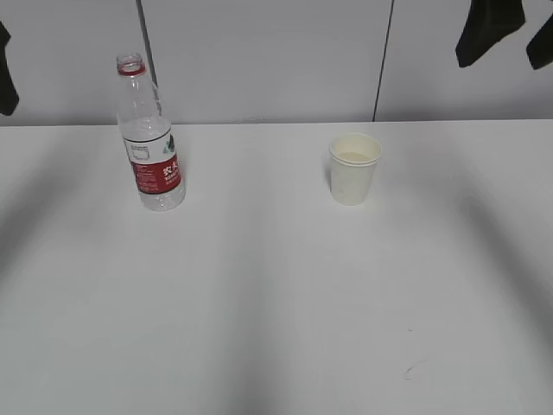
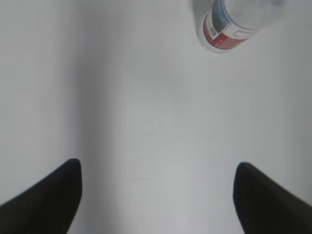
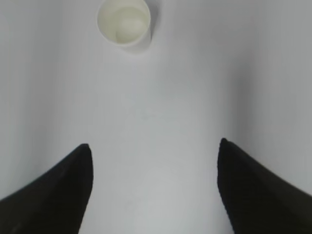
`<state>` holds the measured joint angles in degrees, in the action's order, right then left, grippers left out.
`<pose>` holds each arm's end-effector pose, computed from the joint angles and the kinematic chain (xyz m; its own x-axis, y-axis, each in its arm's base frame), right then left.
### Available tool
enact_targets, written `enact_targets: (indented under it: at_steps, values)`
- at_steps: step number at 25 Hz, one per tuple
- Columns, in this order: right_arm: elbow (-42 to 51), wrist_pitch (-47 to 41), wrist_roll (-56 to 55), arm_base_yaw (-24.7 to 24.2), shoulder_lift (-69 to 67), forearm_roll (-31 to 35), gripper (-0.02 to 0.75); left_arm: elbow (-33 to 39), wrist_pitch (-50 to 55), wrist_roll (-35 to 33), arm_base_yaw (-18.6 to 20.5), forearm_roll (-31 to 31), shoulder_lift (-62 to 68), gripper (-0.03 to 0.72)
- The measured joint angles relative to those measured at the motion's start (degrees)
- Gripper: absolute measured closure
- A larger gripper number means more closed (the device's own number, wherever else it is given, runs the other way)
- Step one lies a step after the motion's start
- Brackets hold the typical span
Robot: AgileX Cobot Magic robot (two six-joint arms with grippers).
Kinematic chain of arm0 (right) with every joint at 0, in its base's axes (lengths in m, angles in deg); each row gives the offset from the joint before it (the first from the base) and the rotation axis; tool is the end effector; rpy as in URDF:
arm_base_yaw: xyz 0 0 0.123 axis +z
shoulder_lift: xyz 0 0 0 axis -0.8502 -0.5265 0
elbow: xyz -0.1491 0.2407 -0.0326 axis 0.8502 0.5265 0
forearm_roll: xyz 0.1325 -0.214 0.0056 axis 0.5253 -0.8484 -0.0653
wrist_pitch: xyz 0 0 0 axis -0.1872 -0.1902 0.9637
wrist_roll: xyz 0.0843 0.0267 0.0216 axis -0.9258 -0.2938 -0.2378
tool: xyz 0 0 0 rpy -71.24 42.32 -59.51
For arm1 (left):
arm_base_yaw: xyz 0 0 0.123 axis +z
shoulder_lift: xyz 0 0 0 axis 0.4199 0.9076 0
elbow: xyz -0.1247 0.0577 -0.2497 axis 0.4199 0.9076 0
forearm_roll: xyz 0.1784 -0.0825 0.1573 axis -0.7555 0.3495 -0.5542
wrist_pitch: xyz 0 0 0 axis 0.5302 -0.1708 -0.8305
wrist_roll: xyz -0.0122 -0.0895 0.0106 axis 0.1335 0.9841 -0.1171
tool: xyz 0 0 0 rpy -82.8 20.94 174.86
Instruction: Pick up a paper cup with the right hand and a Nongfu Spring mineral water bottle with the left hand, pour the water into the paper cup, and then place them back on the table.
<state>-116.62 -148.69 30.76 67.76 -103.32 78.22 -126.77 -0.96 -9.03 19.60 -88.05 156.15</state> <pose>0.3147 0.0578 0.3892 -0.8867 -0.0256 -0.4617 -0.0830 0.9911 0.1044 0.3078 -0.0252 0.3640 -0.9180 0.0401 -0.3945 0.0384 0.9992 0.0121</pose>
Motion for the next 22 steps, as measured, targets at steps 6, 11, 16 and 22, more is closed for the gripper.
enact_targets:
  at_steps: [6, 11, 16, 22]
  values:
    - [12.74, 0.0, 0.46, 0.0, 9.39, 0.0, 0.147, 8.89, 0.02, 0.04, 0.0, 0.51, -12.37, 0.123]
    - [21.39, 0.0, 0.69, 0.0, 19.41, 0.0, 0.147, 20.44, 0.51, 0.04, 0.0, 0.58, -25.52, 0.134]
    - [29.46, 0.0, 1.31, 0.0, 30.12, 0.0, 0.147, 27.81, 0.91, 0.04, 0.0, 0.58, -38.67, 0.134]
    - [39.37, -0.13, 2.83, 0.0, 42.77, 0.0, 0.147, 33.16, 1.42, 0.04, 0.0, 0.79, -50.41, 0.134]
